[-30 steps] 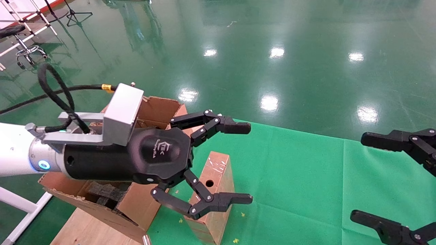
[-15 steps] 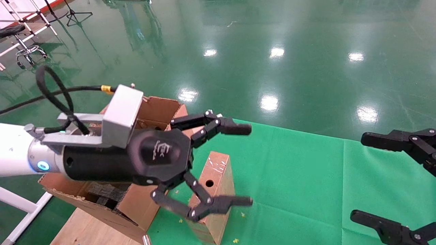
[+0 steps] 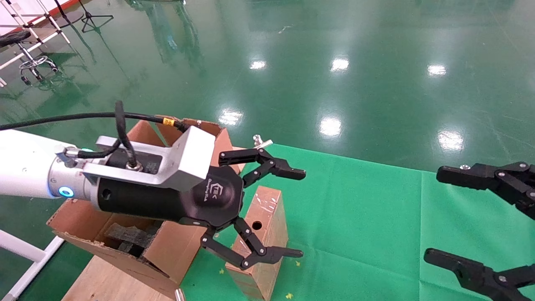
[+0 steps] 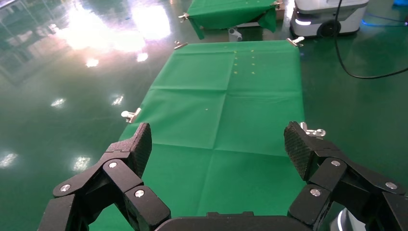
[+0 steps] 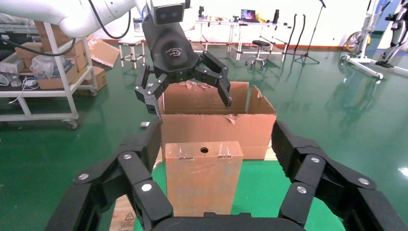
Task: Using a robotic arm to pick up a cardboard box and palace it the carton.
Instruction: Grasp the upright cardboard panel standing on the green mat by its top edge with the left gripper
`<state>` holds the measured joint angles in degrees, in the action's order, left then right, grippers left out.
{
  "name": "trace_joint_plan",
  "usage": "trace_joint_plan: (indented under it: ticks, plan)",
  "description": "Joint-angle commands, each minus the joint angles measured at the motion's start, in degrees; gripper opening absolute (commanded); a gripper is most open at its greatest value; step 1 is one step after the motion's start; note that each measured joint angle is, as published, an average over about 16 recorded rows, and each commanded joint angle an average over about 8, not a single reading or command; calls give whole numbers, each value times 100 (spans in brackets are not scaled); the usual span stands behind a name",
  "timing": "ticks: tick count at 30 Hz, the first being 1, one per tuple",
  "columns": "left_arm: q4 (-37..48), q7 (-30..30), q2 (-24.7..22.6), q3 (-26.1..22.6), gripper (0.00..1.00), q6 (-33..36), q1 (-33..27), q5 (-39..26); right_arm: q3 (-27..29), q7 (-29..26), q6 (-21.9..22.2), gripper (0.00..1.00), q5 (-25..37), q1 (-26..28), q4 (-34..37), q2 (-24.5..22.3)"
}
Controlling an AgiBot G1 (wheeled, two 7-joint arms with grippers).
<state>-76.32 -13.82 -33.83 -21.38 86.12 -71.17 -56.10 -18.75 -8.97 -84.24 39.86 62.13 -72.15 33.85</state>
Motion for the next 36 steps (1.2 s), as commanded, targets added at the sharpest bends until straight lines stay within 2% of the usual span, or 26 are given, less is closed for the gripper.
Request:
trace_joint_plan:
  ticks: [1,5,9,15,21,27,36]
  plan:
    - [16,22,-8,-13,100,30,-33,-2,0,0,1,0,0,0,0,0]
    - [-44,-262,38,-140,100,-86,-282,-427,0,0,1,0,0,0,1,0]
    - [-101,-972,-64,-442,100,-169,-817,-1201,0,1,1,0,0,0,1,0]
    - [-75,-2688,-470,-1051,100,-14,-1763,-2414,-1,1,1,0,0,1,1,0]
    - [-26,-4320,-846,-1620,100,255,-2355,-3230,-1,1,1,0,-1,1,1,-1]
    - [-27,-5407,-1073,-2195,100,392,-2750,-3516,-2,1,1,0,-1,1,1,-1]
    - [-32,-6523,-1333,-3247,100,451,-3308,-3584,-2,2,1,0,-1,1,1,-1]
